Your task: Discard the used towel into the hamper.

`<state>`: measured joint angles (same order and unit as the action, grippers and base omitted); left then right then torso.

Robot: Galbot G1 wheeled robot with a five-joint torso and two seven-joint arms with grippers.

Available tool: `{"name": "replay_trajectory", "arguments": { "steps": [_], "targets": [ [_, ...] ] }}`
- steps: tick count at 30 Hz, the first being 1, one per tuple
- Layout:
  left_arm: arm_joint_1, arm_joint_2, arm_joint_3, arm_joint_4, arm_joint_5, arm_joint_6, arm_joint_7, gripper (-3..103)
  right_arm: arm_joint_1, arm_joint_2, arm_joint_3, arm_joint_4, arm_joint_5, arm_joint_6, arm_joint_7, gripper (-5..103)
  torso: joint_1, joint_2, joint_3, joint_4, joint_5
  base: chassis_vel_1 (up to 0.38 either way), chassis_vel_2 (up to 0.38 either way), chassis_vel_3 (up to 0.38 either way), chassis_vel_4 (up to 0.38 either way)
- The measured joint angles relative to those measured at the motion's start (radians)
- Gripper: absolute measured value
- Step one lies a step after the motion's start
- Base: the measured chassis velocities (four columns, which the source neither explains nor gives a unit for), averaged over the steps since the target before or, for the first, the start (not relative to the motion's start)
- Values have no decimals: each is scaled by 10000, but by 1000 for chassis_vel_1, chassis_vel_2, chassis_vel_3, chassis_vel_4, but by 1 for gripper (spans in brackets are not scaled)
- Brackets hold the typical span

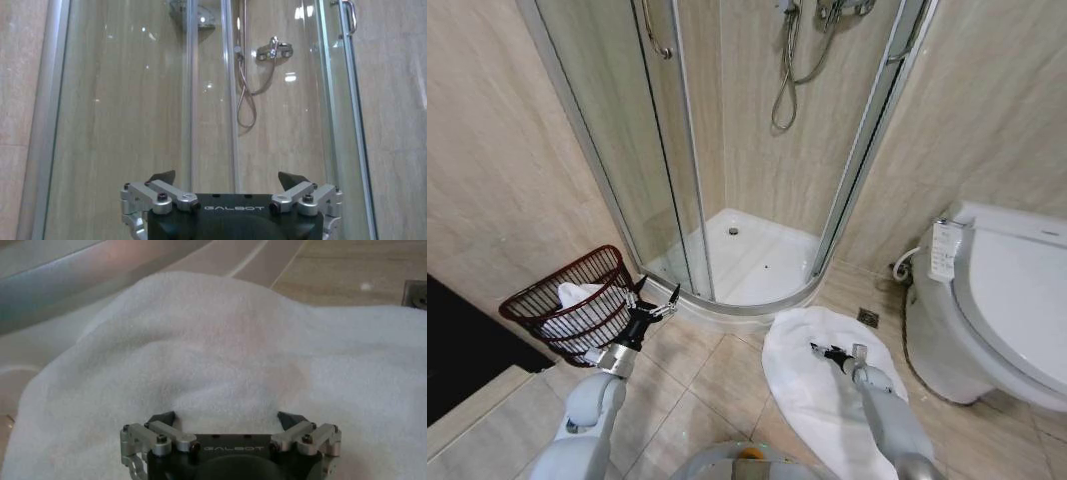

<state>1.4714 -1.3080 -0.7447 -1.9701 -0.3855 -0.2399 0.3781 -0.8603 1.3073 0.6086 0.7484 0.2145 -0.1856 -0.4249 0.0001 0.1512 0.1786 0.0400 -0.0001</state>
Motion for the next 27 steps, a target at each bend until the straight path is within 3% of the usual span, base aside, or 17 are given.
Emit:
{"name": "replay_trajectory", "arguments": {
  "steps": [11, 22, 27],
  "targets": [
    [-202, -31, 158, 41, 13, 2, 2, 100, 58, 149, 44, -320, -281, 317, 73, 97, 0, 1, 1, 0, 1, 0, 0, 0, 0],
    [-216, 16, 162, 72, 6, -1, 30, 100, -10, 148, 133, -394, -287, 542, 197, 62, -1, 1, 1, 1, 2, 0, 0, 0, 0],
    [-219, 1, 172, 76, 6, -13, 34, 100, -28, 173, 183, -429, -262, 618, 272, 54, -1, 1, 1, 0, 1, 0, 0, 0, 0]
  ]
}}
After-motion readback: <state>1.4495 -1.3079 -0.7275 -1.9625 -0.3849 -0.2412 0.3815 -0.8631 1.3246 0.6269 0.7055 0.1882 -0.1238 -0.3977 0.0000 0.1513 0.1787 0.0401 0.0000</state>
